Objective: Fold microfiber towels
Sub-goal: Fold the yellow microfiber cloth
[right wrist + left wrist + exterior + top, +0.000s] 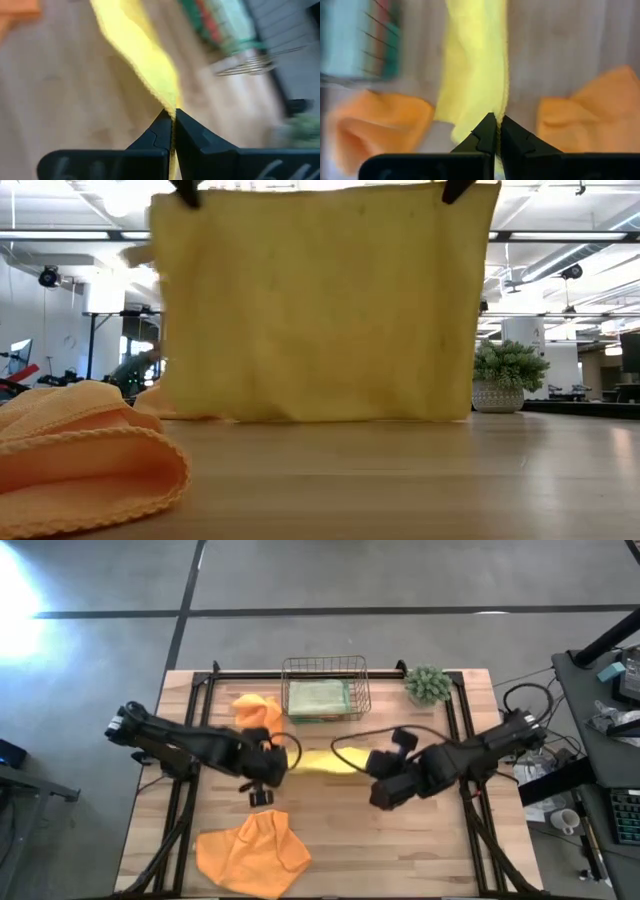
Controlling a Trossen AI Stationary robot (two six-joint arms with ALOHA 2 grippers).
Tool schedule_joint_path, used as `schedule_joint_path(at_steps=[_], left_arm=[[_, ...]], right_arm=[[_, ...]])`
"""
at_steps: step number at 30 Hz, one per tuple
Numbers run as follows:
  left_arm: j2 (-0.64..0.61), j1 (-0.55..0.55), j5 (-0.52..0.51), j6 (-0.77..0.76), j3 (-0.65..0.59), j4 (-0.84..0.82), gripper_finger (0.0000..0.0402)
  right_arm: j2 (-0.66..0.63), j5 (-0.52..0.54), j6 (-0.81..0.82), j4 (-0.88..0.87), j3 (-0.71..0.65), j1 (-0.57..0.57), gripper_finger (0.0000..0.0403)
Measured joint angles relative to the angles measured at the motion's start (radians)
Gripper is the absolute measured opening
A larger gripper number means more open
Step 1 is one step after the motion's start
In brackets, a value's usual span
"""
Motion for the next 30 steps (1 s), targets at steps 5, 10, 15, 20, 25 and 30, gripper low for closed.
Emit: schedule_joint_path(at_steps=[5, 10, 15, 20, 25, 30], left_arm=[[0.0, -0.094, 0.14, -0.092, -0.142, 0.132, 0.0], [-0.001, -0.173, 0.185, -0.183, -0.244, 0.274, 0.0], [-0.001, -0.223, 0.185, -0.265, -0.329, 0.349, 0.0], [-0.002, -0.244, 0.185, -0.312, -0.383, 0.374, 0.0], [-0.002, -0.222, 0.161, -0.306, -0.397, 0.366, 0.0], [-0.002, -0.171, 0.153, -0.233, -0.397, 0.366, 0.0]], right_arm=[[0.046, -0.108, 0.107, 0.106, -0.043, 0.064, 0.0008], [0.115, -0.175, 0.204, 0.195, -0.078, 0.127, 0.0008], [0.215, -0.21, 0.304, 0.217, -0.078, 0.187, 0.0008], [0.299, -0.263, 0.373, 0.243, -0.078, 0.223, 0.0008], [0.331, -0.262, 0.388, 0.222, -0.078, 0.207, 0.0008], [0.326, -0.233, 0.387, 0.151, -0.078, 0.16, 0.0008]])
